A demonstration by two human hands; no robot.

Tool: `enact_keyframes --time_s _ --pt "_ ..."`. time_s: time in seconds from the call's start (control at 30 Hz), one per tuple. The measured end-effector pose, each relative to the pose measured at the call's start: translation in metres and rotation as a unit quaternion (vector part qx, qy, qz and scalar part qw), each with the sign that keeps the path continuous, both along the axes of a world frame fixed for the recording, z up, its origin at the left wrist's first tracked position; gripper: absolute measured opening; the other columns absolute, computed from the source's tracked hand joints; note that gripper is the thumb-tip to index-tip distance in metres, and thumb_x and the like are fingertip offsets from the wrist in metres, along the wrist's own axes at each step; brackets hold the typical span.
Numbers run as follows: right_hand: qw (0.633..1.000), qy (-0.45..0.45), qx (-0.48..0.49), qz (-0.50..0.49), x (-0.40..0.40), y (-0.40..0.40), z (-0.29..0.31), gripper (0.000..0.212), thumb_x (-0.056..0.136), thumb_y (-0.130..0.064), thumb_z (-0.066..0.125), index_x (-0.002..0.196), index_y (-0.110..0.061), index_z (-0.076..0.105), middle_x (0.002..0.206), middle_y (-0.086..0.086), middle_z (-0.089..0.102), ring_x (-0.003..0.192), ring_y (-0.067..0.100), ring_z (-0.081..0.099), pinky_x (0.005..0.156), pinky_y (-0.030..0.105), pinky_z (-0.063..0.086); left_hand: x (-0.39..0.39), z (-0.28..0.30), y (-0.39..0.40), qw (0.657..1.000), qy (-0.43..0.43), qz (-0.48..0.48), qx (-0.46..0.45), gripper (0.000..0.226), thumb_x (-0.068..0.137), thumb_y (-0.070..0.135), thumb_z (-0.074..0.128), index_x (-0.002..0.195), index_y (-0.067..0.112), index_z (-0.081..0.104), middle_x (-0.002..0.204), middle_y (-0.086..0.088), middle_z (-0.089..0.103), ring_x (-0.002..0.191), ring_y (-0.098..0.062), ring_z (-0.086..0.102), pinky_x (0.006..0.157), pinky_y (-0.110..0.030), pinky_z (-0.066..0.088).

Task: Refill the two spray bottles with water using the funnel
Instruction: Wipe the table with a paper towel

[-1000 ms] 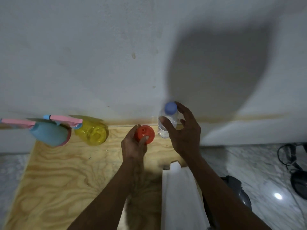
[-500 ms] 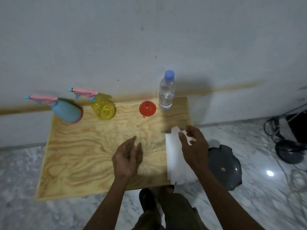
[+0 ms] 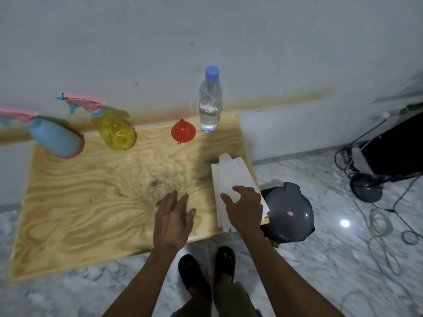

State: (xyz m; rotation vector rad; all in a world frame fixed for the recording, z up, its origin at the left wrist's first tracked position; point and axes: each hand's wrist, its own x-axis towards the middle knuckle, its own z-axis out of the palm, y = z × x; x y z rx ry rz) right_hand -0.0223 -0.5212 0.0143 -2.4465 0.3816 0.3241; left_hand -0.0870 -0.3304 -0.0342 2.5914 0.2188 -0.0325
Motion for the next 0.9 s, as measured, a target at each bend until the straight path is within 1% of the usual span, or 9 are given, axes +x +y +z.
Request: enact_keyframes --time_s 0.13,0.27,0.33,0.4,0.53,0.57,0.67,0.8,0.9 --pt "0.999 0.008 -0.035 -0.007 -0.001 0.005 -0.016 0.045 0.088 -0.050 0.068 0.124 -0.023 0.066 0.131 -0.003 0.058 0.124 0.020 0.046 0.099 0.040 0.039 0.009 -0.018 -0.016 0.999 0.014 0.002 0.033 0.056 0.096 0.056 0.045 0.140 0.022 0.057 0.154 -0.017 0.043 0.147 -0.038 0.032 0.111 -0.058 0.035" --pt "1.000 -0.007 -0.021 -0.001 -0.002 0.002 -0.029 0.026 0.092 -0.038 0.067 0.110 -0.020 0.073 0.122 -0.003 0.059 0.117 0.020 0.049 0.093 0.038 0.043 0.013 -0.029 -0.032 0.996 0.045 0.009 0.070 0.061 0.096 0.061 0.039 0.144 0.026 0.052 0.160 -0.013 0.035 0.151 -0.037 0.024 0.112 -0.066 0.025" --pt "1.000 -0.016 -0.005 -0.006 -0.002 0.000 -0.033 0.018 0.093 -0.033 0.067 0.101 -0.019 0.076 0.116 -0.003 0.061 0.112 0.020 0.051 0.090 0.037 0.045 0.011 -0.032 -0.033 0.996 0.047 0.011 0.071 0.063 0.096 0.063 0.037 0.145 0.026 0.050 0.162 -0.012 0.032 0.152 -0.035 0.020 0.114 -0.066 0.022" --pt "0.998 -0.030 0.037 -0.034 -0.001 -0.003 -0.035 0.015 0.091 -0.031 0.070 0.094 -0.019 0.078 0.109 -0.003 0.066 0.106 0.017 0.056 0.087 0.034 0.045 0.010 -0.032 -0.032 0.997 0.052 0.012 0.061 0.064 0.096 0.064 0.036 0.147 0.028 0.047 0.164 -0.009 0.028 0.154 -0.032 0.015 0.117 -0.064 0.018" --pt "0.979 -0.026 0.158 -0.123 0.000 -0.014 -0.029 0.015 0.083 -0.030 0.079 0.091 -0.018 0.080 0.097 -0.004 0.073 0.091 0.011 0.065 0.080 0.015 0.044 0.009 -0.033 -0.033 0.997 0.048 0.021 0.052 0.067 0.095 0.068 0.033 0.148 0.029 0.046 0.165 -0.007 0.026 0.155 -0.030 0.014 0.118 -0.064 0.016" --pt "0.973 -0.017 0.186 -0.138 0.001 -0.017 -0.027 0.014 0.082 -0.030 0.081 0.090 -0.018 0.080 0.091 -0.006 0.075 0.088 0.010 0.067 0.080 0.016 0.048 0.008 -0.034 -0.033 0.997 0.045 0.021 0.052 0.068 0.095 0.068 0.031 0.148 0.029 0.047 0.165 -0.007 0.026 0.155 -0.030 0.014 0.117 -0.064 0.016" --pt "0.956 -0.002 0.244 -0.163 0.004 -0.025 -0.017 0.010 0.082 -0.030 0.081 0.085 -0.021 0.079 0.080 -0.011 0.075 0.079 0.004 0.069 0.082 0.028 0.057 0.007 -0.036 -0.034 0.998 0.034 0.025 0.044 0.068 0.094 0.068 0.032 0.147 0.029 0.048 0.164 -0.007 0.027 0.155 -0.029 0.013 0.118 -0.064 0.015" --pt "0.956 -0.032 0.242 -0.165 0.007 -0.030 -0.007 0.013 0.090 -0.031 0.071 0.084 -0.020 0.071 0.089 -0.009 0.072 0.085 0.005 0.066 0.083 0.034 0.057 0.007 -0.035 -0.034 0.998 0.028 0.027 0.038 0.069 0.093 0.069 0.032 0.147 0.028 0.049 0.164 -0.007 0.027 0.155 -0.029 0.013 0.117 -0.064 0.015" --pt "0.937 -0.072 0.285 -0.189 0.008 -0.033 -0.001 0.013 0.093 -0.021 0.065 0.081 -0.016 0.063 0.108 -0.006 0.071 0.096 0.010 0.066 0.078 0.027 0.055 0.007 -0.036 -0.033 0.998 0.033 0.030 0.036 0.069 0.092 0.069 0.034 0.147 0.029 0.048 0.165 -0.006 0.025 0.155 -0.028 0.012 0.118 -0.064 0.013"
